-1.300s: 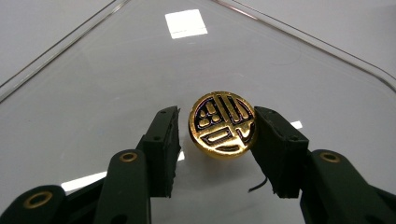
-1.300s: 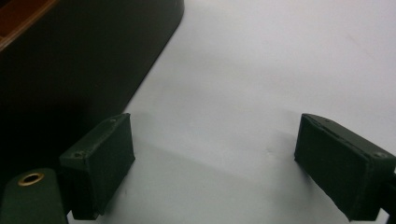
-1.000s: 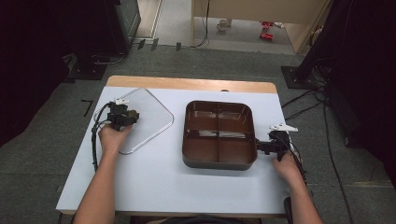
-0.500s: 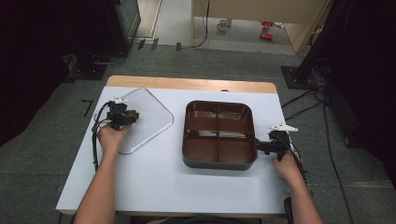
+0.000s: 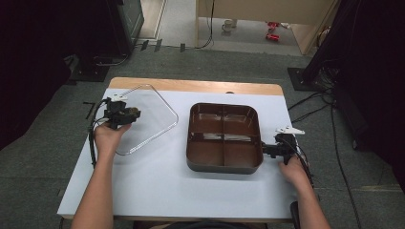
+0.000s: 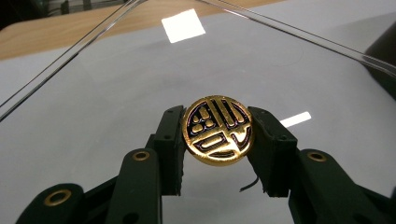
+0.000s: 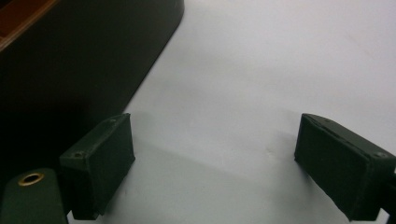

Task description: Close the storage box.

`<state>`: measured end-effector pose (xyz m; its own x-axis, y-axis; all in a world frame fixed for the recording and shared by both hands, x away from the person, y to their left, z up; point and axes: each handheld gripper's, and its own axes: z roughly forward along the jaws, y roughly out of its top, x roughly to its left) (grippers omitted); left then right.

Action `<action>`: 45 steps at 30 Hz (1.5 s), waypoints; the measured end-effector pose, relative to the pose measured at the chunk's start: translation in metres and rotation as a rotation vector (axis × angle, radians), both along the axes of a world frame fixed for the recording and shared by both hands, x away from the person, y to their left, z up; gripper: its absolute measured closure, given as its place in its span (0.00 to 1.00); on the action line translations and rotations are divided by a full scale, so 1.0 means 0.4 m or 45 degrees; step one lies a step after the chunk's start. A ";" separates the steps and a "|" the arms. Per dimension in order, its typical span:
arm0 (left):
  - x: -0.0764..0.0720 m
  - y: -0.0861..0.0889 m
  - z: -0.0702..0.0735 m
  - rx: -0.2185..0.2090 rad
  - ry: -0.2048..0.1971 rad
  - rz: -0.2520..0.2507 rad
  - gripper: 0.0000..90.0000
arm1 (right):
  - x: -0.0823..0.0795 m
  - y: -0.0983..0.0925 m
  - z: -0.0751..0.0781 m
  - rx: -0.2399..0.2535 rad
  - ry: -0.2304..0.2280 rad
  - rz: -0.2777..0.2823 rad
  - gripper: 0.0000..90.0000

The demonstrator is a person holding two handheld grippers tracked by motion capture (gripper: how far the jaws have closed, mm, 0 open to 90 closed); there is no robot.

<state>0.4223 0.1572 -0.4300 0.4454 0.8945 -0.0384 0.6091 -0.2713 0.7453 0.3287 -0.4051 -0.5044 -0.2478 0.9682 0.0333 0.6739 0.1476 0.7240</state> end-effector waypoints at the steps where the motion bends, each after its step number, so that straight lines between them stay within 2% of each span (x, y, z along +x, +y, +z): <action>1: -0.003 -0.002 0.007 -0.003 -0.006 -0.009 0.66 | 0.000 0.000 0.000 0.000 0.000 0.000 0.13; 7: -0.014 -0.032 0.043 -0.042 -0.017 -0.080 0.66 | 0.000 0.000 0.000 0.000 0.000 0.000 0.13; 12: -0.021 -0.076 0.072 -0.039 -0.044 -0.165 0.66 | 0.000 0.000 0.000 0.001 0.000 0.000 0.13; 16: -0.024 -0.109 0.085 -0.066 -0.048 -0.227 0.66 | 0.000 0.000 0.000 0.001 0.000 0.000 0.13; 21: -0.032 -0.144 0.089 -0.073 -0.054 -0.280 0.66 | 0.000 0.000 0.000 0.000 -0.001 0.001 0.13; 28: -0.037 -0.195 0.101 -0.118 -0.056 -0.369 0.66 | 0.000 0.000 0.000 0.001 0.002 0.000 0.13; 31: -0.041 -0.223 0.109 -0.103 -0.064 -0.418 0.66 | 0.000 0.000 0.000 -0.001 0.002 0.001 0.13; 39: -0.050 -0.303 0.111 -0.107 -0.052 -0.535 0.66 | 0.000 0.000 0.000 -0.002 0.002 0.001 0.13; 42: -0.051 -0.339 0.103 -0.089 -0.042 -0.596 0.66 | 0.000 0.000 0.000 -0.002 0.002 0.001 0.13; 45: -0.051 -0.364 0.095 -0.083 -0.029 -0.624 0.66 | 0.000 0.000 0.000 -0.002 0.002 0.001 0.13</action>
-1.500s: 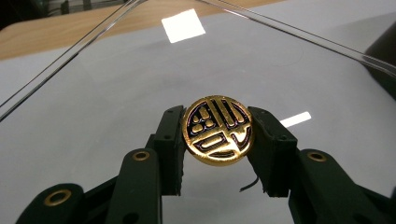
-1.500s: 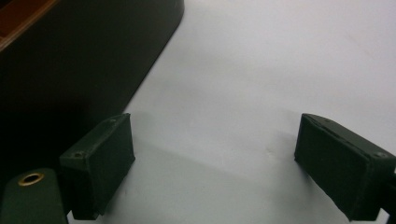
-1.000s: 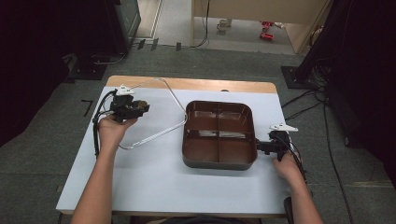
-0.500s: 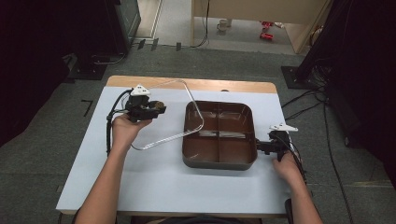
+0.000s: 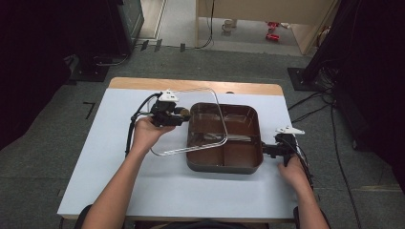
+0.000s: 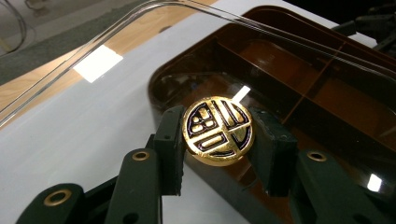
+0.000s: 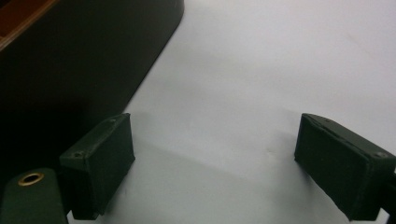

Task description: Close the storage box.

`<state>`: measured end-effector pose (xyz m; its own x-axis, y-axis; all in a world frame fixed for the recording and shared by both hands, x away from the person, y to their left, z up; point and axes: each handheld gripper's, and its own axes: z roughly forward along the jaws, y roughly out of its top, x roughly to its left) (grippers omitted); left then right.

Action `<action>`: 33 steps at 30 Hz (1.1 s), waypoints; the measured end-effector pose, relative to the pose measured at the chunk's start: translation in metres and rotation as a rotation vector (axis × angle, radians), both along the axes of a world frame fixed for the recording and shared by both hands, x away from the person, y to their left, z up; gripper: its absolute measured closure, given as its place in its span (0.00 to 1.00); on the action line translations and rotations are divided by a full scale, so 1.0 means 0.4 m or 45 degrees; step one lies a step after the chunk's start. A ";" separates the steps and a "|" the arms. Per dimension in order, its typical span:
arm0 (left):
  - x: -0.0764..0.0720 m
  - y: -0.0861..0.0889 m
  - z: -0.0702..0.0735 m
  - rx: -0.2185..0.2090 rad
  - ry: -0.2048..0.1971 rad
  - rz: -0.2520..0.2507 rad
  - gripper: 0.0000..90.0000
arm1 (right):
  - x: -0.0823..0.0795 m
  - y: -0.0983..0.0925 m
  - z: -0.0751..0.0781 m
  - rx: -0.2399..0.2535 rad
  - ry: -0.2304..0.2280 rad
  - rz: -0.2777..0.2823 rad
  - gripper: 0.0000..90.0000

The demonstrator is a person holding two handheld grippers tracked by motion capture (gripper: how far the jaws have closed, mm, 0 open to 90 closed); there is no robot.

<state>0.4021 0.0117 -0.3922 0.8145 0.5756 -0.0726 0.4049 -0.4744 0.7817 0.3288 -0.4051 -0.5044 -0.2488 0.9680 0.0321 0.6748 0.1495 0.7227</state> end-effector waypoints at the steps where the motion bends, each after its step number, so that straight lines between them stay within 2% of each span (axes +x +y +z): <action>1: 0.000 -0.008 -0.003 -0.002 0.002 -0.008 0.66 | 0.000 0.000 0.000 0.000 0.000 0.000 0.13; 8: -0.002 -0.057 -0.010 0.025 -0.001 -0.088 0.66 | 0.000 0.000 0.000 -0.001 0.000 0.001 0.13; 12: -0.003 -0.084 -0.007 0.012 0.006 -0.129 0.66 | 0.000 0.000 0.000 0.000 0.001 -0.001 0.13; 17: -0.002 -0.140 -0.010 0.035 0.004 -0.190 0.66 | 0.000 0.000 0.000 -0.002 0.000 0.001 0.13; 23: 0.005 -0.189 -0.023 0.071 0.017 -0.238 0.66 | 0.000 0.000 0.000 0.000 0.001 -0.001 0.12; 33: 0.006 -0.264 -0.061 0.077 0.054 -0.288 0.66 | 0.000 0.000 0.000 -0.001 0.001 -0.001 0.13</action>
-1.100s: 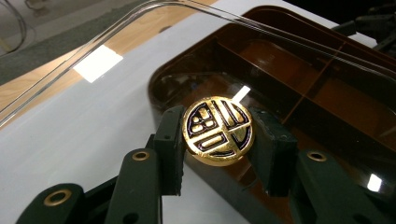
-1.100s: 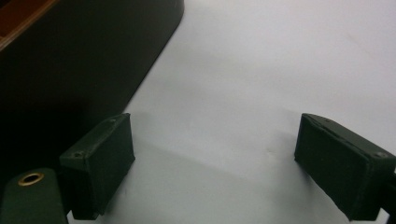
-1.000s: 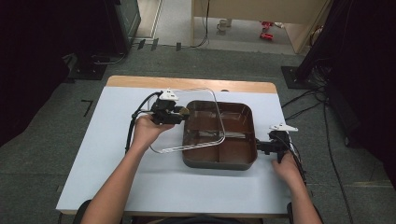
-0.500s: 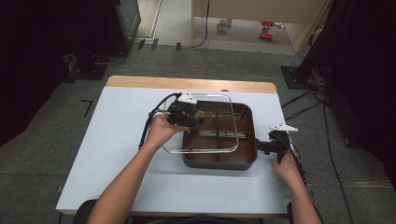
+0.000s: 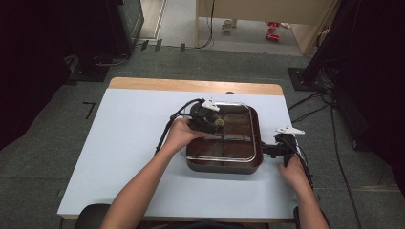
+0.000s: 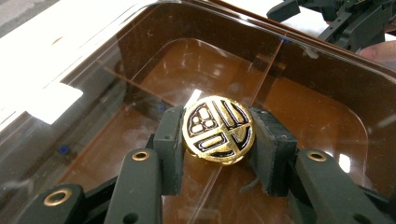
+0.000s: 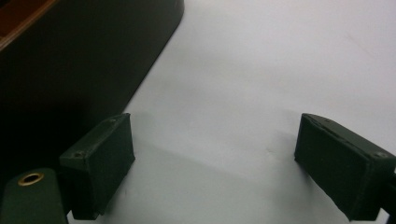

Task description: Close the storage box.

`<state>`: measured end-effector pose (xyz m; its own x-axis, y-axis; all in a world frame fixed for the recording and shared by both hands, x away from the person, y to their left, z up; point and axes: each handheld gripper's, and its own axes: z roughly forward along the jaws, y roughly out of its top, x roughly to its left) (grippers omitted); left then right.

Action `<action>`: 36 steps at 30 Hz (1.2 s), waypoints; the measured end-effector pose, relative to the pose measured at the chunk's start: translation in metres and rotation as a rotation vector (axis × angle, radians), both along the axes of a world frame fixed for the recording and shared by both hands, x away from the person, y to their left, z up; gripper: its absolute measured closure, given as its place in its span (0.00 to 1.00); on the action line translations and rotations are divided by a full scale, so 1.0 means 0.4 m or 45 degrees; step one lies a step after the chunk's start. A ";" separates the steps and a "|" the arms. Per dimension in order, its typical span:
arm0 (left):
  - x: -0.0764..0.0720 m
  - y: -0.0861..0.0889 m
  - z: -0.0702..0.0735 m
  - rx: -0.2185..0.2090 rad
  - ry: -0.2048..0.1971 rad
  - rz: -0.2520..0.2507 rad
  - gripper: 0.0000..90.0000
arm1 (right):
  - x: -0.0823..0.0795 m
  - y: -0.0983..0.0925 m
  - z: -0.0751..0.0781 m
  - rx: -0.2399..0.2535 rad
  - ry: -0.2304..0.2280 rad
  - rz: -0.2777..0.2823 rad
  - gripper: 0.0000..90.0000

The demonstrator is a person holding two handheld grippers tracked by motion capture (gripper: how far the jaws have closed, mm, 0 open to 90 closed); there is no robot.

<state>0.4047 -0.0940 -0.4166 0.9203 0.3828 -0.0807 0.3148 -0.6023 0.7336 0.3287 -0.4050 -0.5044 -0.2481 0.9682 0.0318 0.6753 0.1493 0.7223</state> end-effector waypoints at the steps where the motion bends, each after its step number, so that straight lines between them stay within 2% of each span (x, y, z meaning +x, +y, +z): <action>1: 0.000 -0.004 -0.002 -0.003 0.003 0.000 0.66 | 0.000 0.000 0.000 0.000 0.000 0.000 0.13; 9: -0.015 -0.031 -0.009 0.029 -0.025 -0.020 0.66 | 0.000 0.000 0.000 0.000 0.000 0.001 0.13; 14: -0.024 -0.044 -0.011 0.026 0.004 -0.032 0.66 | 0.000 0.000 0.000 -0.001 0.000 0.001 0.13; 17: -0.026 -0.053 -0.016 0.037 0.026 -0.017 0.66 | 0.000 0.000 0.000 -0.001 0.001 0.001 0.13; 24: -0.027 -0.048 -0.021 0.016 0.009 -0.023 0.65 | 0.000 0.000 0.000 0.000 0.000 0.000 0.12; 28: -0.021 -0.040 -0.017 -0.015 0.046 -0.012 0.60 | 0.000 0.000 0.000 -0.001 0.000 0.001 0.12; 33: -0.009 -0.011 0.005 -0.107 0.107 0.027 0.48 | 0.000 0.000 0.000 0.000 0.001 0.000 0.13; 36: -0.006 0.008 0.018 -0.129 0.119 0.035 0.45 | 0.000 0.000 0.000 0.000 0.000 0.000 0.13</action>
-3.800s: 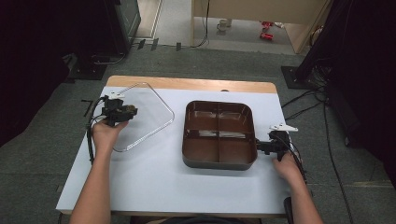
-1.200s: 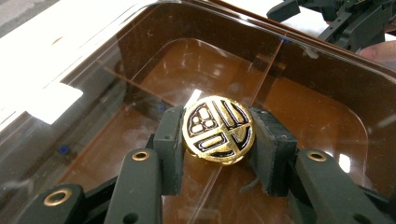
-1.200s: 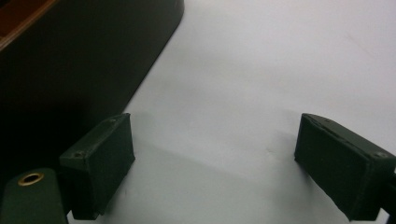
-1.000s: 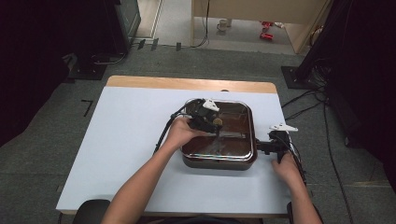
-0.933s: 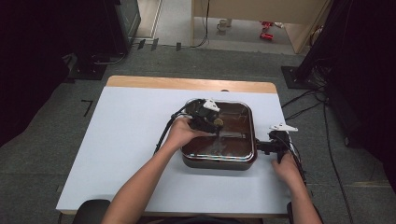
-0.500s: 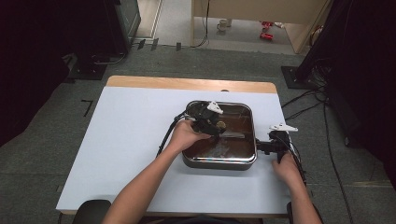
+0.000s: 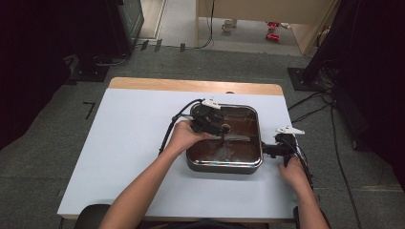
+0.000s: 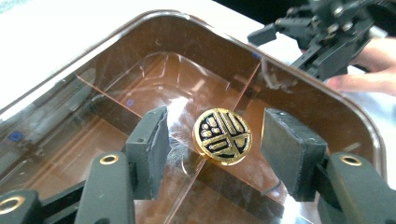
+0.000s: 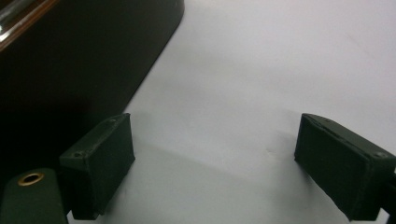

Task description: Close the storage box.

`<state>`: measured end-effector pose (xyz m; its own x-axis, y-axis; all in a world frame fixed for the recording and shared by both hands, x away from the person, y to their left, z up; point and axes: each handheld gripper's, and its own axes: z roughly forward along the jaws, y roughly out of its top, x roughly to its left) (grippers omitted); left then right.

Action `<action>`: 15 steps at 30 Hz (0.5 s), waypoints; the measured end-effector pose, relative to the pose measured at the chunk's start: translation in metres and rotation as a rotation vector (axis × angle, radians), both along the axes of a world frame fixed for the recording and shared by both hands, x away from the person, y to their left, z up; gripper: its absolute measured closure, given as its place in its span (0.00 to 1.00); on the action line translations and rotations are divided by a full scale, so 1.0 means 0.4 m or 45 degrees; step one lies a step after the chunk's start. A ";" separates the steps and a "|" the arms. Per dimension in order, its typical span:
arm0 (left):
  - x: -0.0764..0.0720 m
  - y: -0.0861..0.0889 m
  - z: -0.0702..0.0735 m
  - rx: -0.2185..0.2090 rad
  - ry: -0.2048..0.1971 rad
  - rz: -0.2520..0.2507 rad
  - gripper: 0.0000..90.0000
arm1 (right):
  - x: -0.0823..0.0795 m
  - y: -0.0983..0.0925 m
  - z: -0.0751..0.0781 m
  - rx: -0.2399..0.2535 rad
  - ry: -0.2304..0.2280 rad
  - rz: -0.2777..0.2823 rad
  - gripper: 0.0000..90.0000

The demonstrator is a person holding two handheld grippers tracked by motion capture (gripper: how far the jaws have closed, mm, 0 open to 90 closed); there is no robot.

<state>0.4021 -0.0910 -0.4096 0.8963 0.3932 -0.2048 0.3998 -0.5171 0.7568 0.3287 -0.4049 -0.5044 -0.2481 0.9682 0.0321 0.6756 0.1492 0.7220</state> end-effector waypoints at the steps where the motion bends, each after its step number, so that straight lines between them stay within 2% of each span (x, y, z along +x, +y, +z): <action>1: -0.001 0.007 0.006 -0.007 0.001 0.001 0.45 | 0.000 0.000 0.000 0.000 0.000 0.000 0.12; 3: -0.005 0.017 0.014 -0.017 0.010 -0.004 0.43 | 0.000 0.000 0.000 0.000 0.000 0.000 0.12; 7: -0.015 0.042 0.026 -0.001 0.015 0.007 0.42 | 0.000 0.000 0.000 0.001 0.000 0.000 0.13; 10: -0.022 0.064 0.032 0.011 0.001 0.033 0.41 | 0.000 0.000 0.000 0.001 -0.001 -0.001 0.13; 13: -0.031 0.094 0.035 -0.002 -0.019 0.058 0.42 | 0.000 0.000 0.000 0.000 -0.002 0.000 0.13; 15: -0.035 0.112 0.036 -0.006 -0.007 0.074 0.42 | 0.000 0.000 0.000 0.001 -0.002 -0.001 0.12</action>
<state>0.3880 -0.0463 -0.3952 0.8731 0.4436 -0.2021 0.4249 -0.4894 0.7616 0.3287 -0.4049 -0.5045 -0.2477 0.9683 0.0326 0.6747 0.1482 0.7231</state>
